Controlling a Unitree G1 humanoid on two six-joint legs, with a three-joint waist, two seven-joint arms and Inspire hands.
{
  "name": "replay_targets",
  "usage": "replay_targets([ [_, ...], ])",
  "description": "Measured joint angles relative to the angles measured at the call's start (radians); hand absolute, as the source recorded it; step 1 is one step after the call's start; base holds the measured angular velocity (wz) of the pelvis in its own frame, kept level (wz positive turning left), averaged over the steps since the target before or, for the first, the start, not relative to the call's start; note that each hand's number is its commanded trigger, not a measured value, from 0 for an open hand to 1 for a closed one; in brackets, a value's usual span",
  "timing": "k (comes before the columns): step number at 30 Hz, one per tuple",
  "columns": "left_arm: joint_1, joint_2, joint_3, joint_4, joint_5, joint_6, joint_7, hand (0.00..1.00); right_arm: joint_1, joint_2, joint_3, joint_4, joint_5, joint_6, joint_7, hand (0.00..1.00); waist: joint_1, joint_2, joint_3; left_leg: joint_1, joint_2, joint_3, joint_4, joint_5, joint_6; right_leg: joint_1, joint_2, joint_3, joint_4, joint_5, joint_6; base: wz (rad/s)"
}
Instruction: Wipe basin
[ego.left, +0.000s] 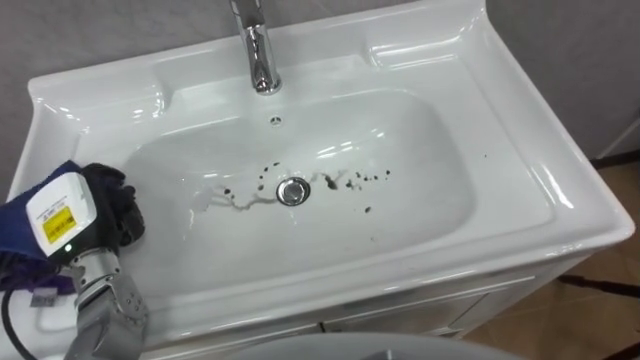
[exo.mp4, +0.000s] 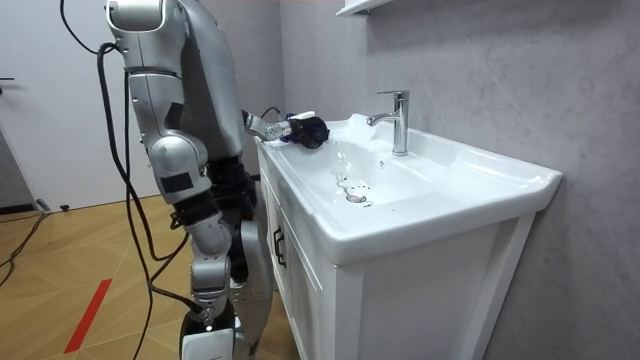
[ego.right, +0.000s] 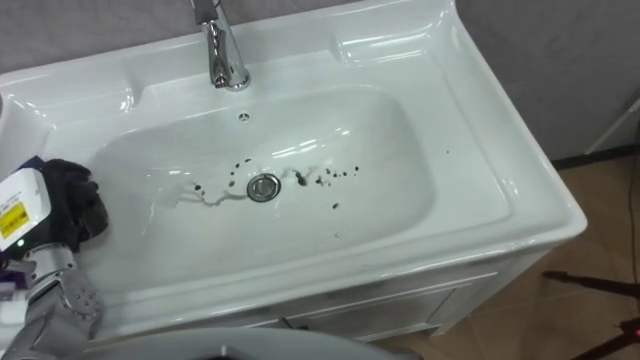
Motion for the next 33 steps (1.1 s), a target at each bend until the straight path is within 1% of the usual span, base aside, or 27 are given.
replay_targets([
  [4, 0.0, 0.0, -0.002, 0.001, 0.018, 0.009, 0.012, 1.0, 0.0, 0.0, 0.0, 0.0, 0.0, 0.0, 0.001, 0.0, 0.0, 0.0, -0.0001, 0.0, 0.0, 0.0, 0.0, 0.0, 0.0, 0.0, 0.0, 0.0, 0.0, 0.0, 0.0, 0.0],
  [8, 0.0, -0.001, -0.003, 0.001, 0.022, 0.01, 0.026, 1.0, 0.0, 0.0, 0.001, 0.0, 0.0, 0.001, 0.001, 0.0, -0.001, -0.002, -0.001, 0.0, 0.0, 0.001, 0.0, 0.0, 0.0, 0.0, 0.0, 0.001, -0.001, 0.0, 0.0, 0.0],
  [10, 0.0, -0.001, -0.005, 0.002, 0.043, 0.015, 0.028, 1.0, 0.0, 0.0, 0.005, 0.0, 0.0, 0.001, 0.001, 0.0, -0.001, -0.002, -0.0011, 0.0, 0.0, 0.001, 0.0, 0.0, 0.0, 0.0, 0.0, 0.001, -0.001, 0.0, 0.0, 0.0],
  [14, -0.001, -0.004, -0.004, 0.002, 0.042, 0.019, 0.037, 1.0, 0.0, 0.0, 0.009, 0.0, 0.0, 0.001, 0.013, 0.0, -0.004, -0.002, -0.0011, 0.0, 0.002, 0.024, 0.0, 0.0, 0.0, 0.001, 0.0, 0.0, -0.002, 0.0, 0.0, 0.0],
  [17, -0.008, -0.014, -0.002, 0.005, 0.041, 0.031, 0.041, 1.0, 0.002, 0.0, 0.02, 0.0, 0.001, 0.001, 0.022, 0.0, -0.009, -0.002, -0.0012, 0.0, 0.002, 0.024, -0.001, 0.0, 0.0, 0.001, -0.001, -0.003, -0.001, 0.0, 0.0, 0.0],
  [22, -0.025, -0.019, -0.002, 0.017, 0.035, 0.032, 0.036, 1.0, -0.007, 0.0, 0.029, -0.001, 0.01, -0.003, 0.02, 0.0, -0.009, -0.001, -0.0009, -0.001, 0.002, 0.023, -0.001, 0.0, 0.0, 0.001, -0.002, -0.006, -0.001, 0.0, 0.0, 0.01],
  [23, -0.034, -0.025, 0.0, 0.023, 0.032, 0.033, 0.035, 1.0, -0.011, 0.0, 0.029, -0.001, 0.01, -0.004, 0.02, 0.0, -0.008, -0.001, -0.0009, -0.001, 0.002, 0.023, -0.001, 0.0, 0.0, 0.001, -0.002, -0.008, -0.001, 0.0, 0.0, 0.08],
  [26, -0.054, -0.035, 0.003, 0.029, 0.027, 0.033, 0.027, 1.0, -0.021, 0.0, 0.029, -0.003, 0.016, -0.023, 0.012, 0.0, -0.007, -0.001, -0.0005, -0.003, 0.002, 0.022, -0.003, 0.0, 0.0, 0.001, -0.003, -0.017, 0.0, 0.0, 0.0, 0.09],
  [30, -0.07, -0.067, 0.038, 0.027, 0.027, 0.034, 0.008, 1.0, -0.021, 0.0, 0.029, -0.01, 0.055, -0.059, -0.013, 0.0, -0.005, 0.0, 0.0005, -0.003, 0.002, 0.022, -0.003, 0.0, 0.0, 0.001, -0.004, -0.018, 0.0, 0.0, 0.0, 0.02],
  [31, -0.076, -0.072, 0.039, 0.024, 0.025, 0.039, 0.002, 1.0, -0.021, 0.001, 0.031, -0.01, 0.057, -0.07, -0.015, 0.0, -0.005, 0.001, 0.0008, -0.005, 0.002, 0.022, -0.003, 0.0, 0.0, 0.001, -0.004, -0.022, 0.001, 0.0, 0.0, 0.11],
  [33, -0.091, -0.073, 0.039, -0.006, 0.006, 0.053, -0.025, 1.0, -0.021, 0.004, 0.032, -0.011, 0.059, -0.08, -0.017, 0.0, -0.006, 0.0, 0.0018, -0.011, 0.002, 0.022, -0.002, 0.0, 0.0, -0.001, -0.005, -0.028, -0.001, 0.0, 0.0, 0.13],
])
